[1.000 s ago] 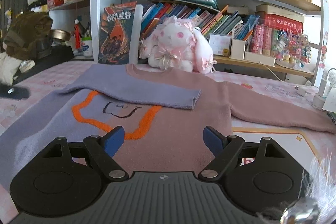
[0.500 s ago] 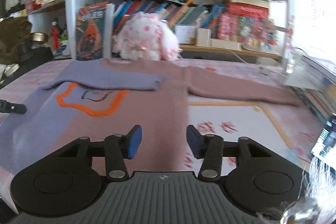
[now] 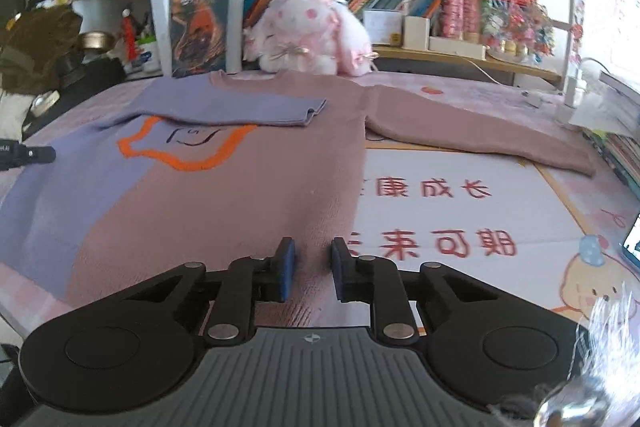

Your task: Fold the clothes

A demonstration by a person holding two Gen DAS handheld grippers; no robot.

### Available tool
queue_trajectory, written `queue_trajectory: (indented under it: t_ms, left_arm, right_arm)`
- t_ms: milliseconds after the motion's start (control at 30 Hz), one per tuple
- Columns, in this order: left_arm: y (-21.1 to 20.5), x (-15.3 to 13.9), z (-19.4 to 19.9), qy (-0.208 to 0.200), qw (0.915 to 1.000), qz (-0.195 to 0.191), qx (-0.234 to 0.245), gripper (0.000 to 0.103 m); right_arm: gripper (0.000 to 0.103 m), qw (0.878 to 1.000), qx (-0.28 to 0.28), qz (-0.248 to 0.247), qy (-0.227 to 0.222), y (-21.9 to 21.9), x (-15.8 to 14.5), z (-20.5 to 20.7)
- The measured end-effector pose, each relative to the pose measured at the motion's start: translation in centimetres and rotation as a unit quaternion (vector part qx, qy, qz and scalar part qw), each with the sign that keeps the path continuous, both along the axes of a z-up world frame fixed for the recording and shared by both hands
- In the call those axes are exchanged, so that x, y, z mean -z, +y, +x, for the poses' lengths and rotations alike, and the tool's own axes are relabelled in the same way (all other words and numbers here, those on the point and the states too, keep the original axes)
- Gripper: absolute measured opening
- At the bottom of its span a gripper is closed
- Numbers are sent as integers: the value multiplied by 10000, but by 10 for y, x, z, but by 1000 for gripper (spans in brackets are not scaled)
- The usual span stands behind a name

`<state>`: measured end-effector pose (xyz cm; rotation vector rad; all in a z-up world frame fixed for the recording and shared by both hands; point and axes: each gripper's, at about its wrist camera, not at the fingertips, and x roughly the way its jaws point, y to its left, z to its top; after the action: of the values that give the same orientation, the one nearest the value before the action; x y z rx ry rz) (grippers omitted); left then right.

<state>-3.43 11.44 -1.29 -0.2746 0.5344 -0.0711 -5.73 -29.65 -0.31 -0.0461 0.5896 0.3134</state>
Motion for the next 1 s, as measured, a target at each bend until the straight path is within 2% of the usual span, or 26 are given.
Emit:
queue_trajectory:
  t_ms: [400,533,667,800,867,1000]
  left_arm:
    - [20,9,5,65,9999,71,-138,9]
    - [20,10,3,55,9998,145,-114,14]
    - [11,1,-8,-145,9984,528,-165,16]
    - [0,-14,-22,-675,9948,760,-106,24]
    - [-9,-20,-26,-908,9926,809,-4,26]
    - [-36,-27,-30,-1224,9886,808,352,30]
  right_arm:
    - [18,9998,-156,-91,-107,30,4,11]
    - [18,9997,-179,-83,-129,29,6,11]
    - [19,9997,-186,-41,-127,26,5,10]
    - [42,9996,-74,76,-281,18,-1,5]
    - [45,9993,7,103,-363,13,-5,4]
    - [61,9983,227,178,-500,0,-11,5]
